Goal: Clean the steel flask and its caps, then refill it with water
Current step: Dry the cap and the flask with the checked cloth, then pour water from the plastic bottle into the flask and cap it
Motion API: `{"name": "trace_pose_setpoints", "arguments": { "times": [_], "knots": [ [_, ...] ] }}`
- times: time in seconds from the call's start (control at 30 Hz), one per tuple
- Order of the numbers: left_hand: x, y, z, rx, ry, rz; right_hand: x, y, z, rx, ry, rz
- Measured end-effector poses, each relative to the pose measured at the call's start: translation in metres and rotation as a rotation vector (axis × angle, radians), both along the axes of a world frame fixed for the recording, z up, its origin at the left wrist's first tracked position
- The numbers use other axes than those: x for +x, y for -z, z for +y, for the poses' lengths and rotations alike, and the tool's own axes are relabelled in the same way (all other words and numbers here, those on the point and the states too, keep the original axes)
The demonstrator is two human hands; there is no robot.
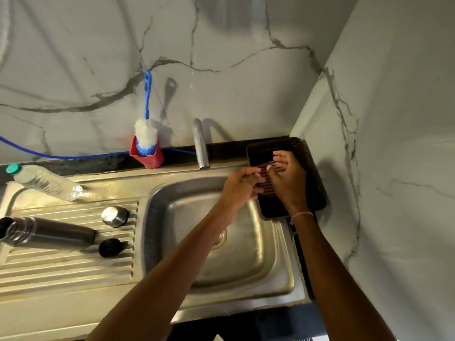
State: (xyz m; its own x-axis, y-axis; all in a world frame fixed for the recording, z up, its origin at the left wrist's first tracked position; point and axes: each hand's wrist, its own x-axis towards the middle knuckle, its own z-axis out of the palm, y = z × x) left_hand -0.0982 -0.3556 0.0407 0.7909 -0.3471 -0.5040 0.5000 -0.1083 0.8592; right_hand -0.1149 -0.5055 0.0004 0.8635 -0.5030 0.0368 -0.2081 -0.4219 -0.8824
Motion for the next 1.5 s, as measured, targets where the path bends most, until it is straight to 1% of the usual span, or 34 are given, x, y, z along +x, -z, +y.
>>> {"name": "trace_pose_setpoints", "arguments": {
  "times": [0.1,0.23,0.33,0.43,0.47,0.6,0.67,0.73,0.9,0.97,1.03,1.1,1.13,1.2,1.27,1.37,1.43,1.5],
  "knots": [
    [-0.013,-0.006,0.051,0.0,-0.036,-0.039,-0.014,-0.01,0.044,-0.018,-0.068,-0.082],
    [-0.032,-0.012,0.121,0.053,-0.155,-0.057,-0.038,-0.01,0.097,-0.06,-0.166,-0.099],
    [-0.048,-0.012,0.179,0.107,-0.226,-0.113,-0.049,-0.004,0.136,-0.068,-0.251,-0.056],
    [-0.066,-0.014,0.235,0.066,-0.331,-0.134,-0.055,0.0,0.18,-0.073,-0.328,0.004],
    [-0.071,-0.015,0.25,0.079,-0.358,-0.153,-0.055,0.001,0.193,-0.062,-0.345,0.013],
    [-0.085,-0.01,0.304,0.217,-0.427,-0.225,-0.053,0.004,0.24,-0.06,-0.433,0.034],
    [-0.089,-0.012,0.323,0.254,-0.49,-0.251,-0.051,0.004,0.258,-0.061,-0.483,0.052],
    [-0.092,-0.016,0.343,0.299,-0.57,-0.323,-0.047,0.002,0.28,-0.072,-0.535,0.05],
    [-0.086,-0.034,0.391,0.493,-0.733,-0.641,-0.014,-0.006,0.331,-0.101,-0.681,0.042],
    [-0.072,-0.044,0.416,0.526,-0.844,-0.679,0.009,-0.011,0.356,-0.12,-0.755,0.053],
    [-0.049,-0.053,0.445,0.561,-0.919,-0.673,0.038,-0.015,0.385,-0.159,-0.815,0.054],
    [-0.017,-0.052,0.478,0.66,-0.886,-0.661,0.07,-0.017,0.415,-0.2,-0.859,0.026],
    [0.0,-0.049,0.492,0.713,-0.829,-0.652,0.086,-0.017,0.43,-0.211,-0.884,0.026],
    [0.031,-0.043,0.514,0.813,-0.676,-0.642,0.116,-0.012,0.456,-0.241,-0.953,0.066],
    [0.056,-0.036,0.528,0.967,-0.514,-0.688,0.143,-0.003,0.481,-0.297,-1.014,0.102],
    [0.089,-0.025,0.533,1.206,-0.193,-0.771,0.172,0.014,0.509,-0.345,-1.008,0.137],
    [0.11,-0.017,0.533,1.299,0.007,-0.768,0.183,0.023,0.524,-0.32,-1.003,0.135],
    [0.123,-0.011,0.531,1.327,0.113,-0.786,0.187,0.03,0.533,-0.299,-1.008,0.107]
  ]
}}
